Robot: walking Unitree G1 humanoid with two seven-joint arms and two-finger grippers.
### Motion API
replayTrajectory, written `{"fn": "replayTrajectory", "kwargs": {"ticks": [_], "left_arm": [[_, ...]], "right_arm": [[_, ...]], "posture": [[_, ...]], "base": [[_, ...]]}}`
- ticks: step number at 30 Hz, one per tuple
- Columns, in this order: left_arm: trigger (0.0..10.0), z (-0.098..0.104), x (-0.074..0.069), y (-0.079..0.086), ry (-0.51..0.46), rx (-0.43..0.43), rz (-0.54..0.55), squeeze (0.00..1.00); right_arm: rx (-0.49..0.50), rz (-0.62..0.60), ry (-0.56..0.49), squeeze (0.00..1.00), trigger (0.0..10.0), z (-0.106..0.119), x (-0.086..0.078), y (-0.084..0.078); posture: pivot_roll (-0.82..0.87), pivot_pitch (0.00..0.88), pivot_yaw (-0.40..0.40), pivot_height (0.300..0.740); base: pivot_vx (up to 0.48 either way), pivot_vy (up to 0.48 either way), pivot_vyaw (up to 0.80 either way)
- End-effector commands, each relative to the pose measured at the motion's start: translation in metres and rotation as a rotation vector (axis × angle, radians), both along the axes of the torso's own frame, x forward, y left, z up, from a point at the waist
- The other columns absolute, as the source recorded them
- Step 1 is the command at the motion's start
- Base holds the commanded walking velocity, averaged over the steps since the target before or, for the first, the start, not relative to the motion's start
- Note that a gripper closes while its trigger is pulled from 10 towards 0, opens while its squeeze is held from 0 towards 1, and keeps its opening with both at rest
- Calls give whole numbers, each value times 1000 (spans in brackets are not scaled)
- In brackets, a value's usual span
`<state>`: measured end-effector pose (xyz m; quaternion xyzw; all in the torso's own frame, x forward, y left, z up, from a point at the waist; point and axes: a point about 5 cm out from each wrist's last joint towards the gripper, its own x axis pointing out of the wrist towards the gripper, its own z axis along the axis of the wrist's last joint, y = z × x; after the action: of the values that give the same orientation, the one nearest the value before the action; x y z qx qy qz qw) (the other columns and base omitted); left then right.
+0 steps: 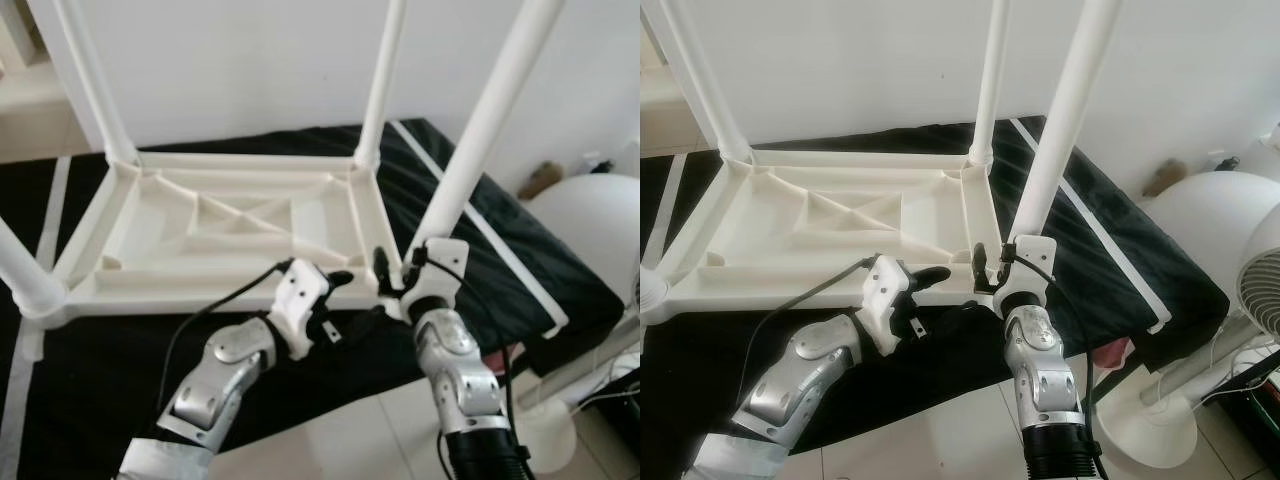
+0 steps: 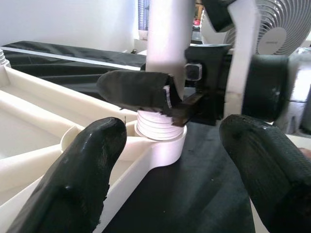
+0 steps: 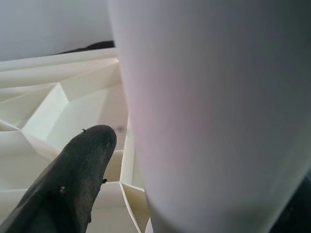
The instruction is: Building children table
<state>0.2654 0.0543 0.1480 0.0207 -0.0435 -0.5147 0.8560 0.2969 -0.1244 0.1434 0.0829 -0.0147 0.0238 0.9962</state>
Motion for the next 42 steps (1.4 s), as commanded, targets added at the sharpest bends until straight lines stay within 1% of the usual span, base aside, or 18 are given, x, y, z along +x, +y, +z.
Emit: {"fn": "replayTrajectory", "kwargs": {"ticks": [1, 3, 4, 5, 6, 8, 9, 11, 12, 17, 20, 24, 25, 28, 29, 30, 31, 42], "left_arm": [[10000, 1, -1, -3, -2, 9, -45, 0], [10000, 1, -1, -3, -2, 8, -44, 0], [10000, 1, 0, -3, -3, 9, -44, 0], [10000, 1, 0, -3, -5, 10, -44, 0], [10000, 1, 0, -3, -5, 10, -44, 0], [10000, 2, 1, -4, -6, 9, -45, 0], [10000, 2, 1, -4, -6, 9, -45, 0], [10000, 3, 1, -5, -6, 7, -48, 0], [10000, 3, 1, -5, -6, 7, -48, 0], [10000, 3, 1, -5, -7, 9, -57, 0], [10000, 4, 1, -5, -7, 9, -58, 0], [10000, 4, 2, -6, -10, 10, -58, 0], [10000, 5, 2, -7, -11, 8, -58, 0], [10000, 5, 2, -7, -12, 8, -58, 0], [10000, 5, 2, -7, -12, 7, -57, 0], [10000, 5, 2, -7, -12, 5, -55, 0], [10000, 6, 1, -7, -12, 3, -52, 0], [10000, 5, 1, -5, -12, 1, -40, 0]], "right_arm": [[14, 5, 15, 1000, 10000, -4, -4, -1], [-2, 20, 7, 1000, 10000, -4, -4, -6], [-36, 56, -2, 0, 10000, -5, -4, -12], [-76, 110, -11, 0, 10000, -7, -4, -19], [-76, 110, -11, 0, 10000, -7, -4, -19], [-159, 221, -19, 0, 10000, -12, -4, -32], [-159, 221, -19, 0, 10000, -12, -4, -32], [-203, 273, -25, 0, 10000, -13, -2, -41], [-203, 273, -25, 0, 10000, -13, -2, -41], [-291, 459, -40, 0, 10000, -4, 9, -42], [-311, 475, -40, 0, 10000, -3, 11, -42], [-352, 551, -31, 0, 10000, -3, 19, -38], [-379, 594, -27, 0, 10000, -4, 23, -36], [-388, 604, -26, 0, 10000, -4, 24, -35], [-394, 618, -25, 0, 8588, -5, 26, -35], [-399, 628, -24, 0, 1098, -6, 27, -35], [-402, 636, -18, 0, 0, -7, 28, -35], [-395, 668, 24, 0, 0, -17, 25, -42]], "posture": [[-52, 18, -29, 740], [-56, 18, -30, 740], [-57, 18, -31, 740], [-59, 18, -32, 740], [-59, 18, -32, 740], [-59, 17, -29, 740], [-59, 17, -29, 740], [-59, 17, -29, 740], [-59, 17, -29, 740], [-62, 16, -16, 740], [-61, 18, -16, 740], [-59, 20, -16, 740], [-56, 21, -17, 740], [-54, 20, -17, 740], [-48, 20, -22, 740], [-48, 20, -22, 740], [-43, 19, -25, 740], [-41, 24, -28, 740]], "base": [[0, 0, 0], [0, 0, 0], [0, 0, 0], [0, 0, 0], [0, 0, 0], [0, 0, 0], [0, 0, 0], [0, 0, 0], [0, 0, 0], [0, 0, 0], [0, 0, 0], [0, 0, 0], [0, 0, 0], [0, 0, 0], [0, 0, 0], [0, 0, 0], [0, 0, 0], [0, 0, 0]]}}
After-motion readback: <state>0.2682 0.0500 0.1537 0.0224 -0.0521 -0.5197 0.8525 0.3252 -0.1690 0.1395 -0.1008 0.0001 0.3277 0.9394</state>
